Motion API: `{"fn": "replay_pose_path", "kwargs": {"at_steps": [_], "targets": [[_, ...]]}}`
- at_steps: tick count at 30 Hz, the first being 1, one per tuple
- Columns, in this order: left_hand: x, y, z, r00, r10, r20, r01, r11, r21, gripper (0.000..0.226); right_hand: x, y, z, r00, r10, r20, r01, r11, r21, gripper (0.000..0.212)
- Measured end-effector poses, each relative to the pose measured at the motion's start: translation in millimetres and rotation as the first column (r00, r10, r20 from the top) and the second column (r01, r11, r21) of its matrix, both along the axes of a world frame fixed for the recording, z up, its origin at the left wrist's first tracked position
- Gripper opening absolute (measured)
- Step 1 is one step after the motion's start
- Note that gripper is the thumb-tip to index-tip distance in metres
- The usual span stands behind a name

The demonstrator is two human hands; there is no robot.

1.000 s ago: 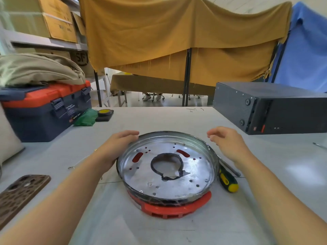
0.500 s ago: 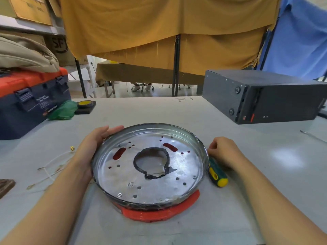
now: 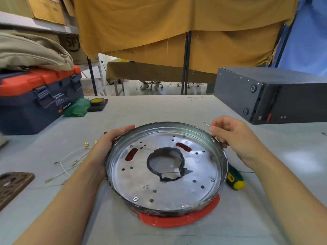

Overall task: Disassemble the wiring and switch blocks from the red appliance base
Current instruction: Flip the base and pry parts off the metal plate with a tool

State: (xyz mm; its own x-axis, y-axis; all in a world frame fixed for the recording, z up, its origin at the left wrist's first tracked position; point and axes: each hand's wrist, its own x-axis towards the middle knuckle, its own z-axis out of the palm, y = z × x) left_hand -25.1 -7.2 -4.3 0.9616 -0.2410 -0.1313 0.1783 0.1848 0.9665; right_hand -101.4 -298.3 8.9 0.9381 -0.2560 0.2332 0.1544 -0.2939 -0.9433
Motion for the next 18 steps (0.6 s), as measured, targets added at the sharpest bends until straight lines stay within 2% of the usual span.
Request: {"fn": "replay_pose_path", "kwargs": {"at_steps": [5, 10, 13, 18], "targets": [[0.7, 4.5, -5.0, 0.999, -0.047, 0.008, 0.047, 0.999, -0.027, 0.033, -4.3, 9.1, 22.1, 0.987, 0.156, 0.045, -0.161, 0.973, 0.163, 0.021], [-1.3, 3.8, -6.1, 0.994, -0.105, -0.007, 0.103, 0.989, -0.108, 0.032, 4.1, 24.2, 34.1, 0.895, 0.445, 0.038, -0.43, 0.835, 0.343, 0.042], [-1.3, 2.9, -7.4, 0.985, -0.17, 0.026, 0.172, 0.979, -0.11, 0.038, 12.1, 39.7, 38.4, 0.84, 0.543, 0.008, -0.513, 0.788, 0.34, 0.043], [-0.7, 1.4, -10.4, 0.962, -0.257, 0.093, 0.267, 0.956, -0.124, 0.036, 28.9, 71.3, 44.5, 0.819, 0.567, -0.089, -0.54, 0.813, 0.217, 0.029]]}}
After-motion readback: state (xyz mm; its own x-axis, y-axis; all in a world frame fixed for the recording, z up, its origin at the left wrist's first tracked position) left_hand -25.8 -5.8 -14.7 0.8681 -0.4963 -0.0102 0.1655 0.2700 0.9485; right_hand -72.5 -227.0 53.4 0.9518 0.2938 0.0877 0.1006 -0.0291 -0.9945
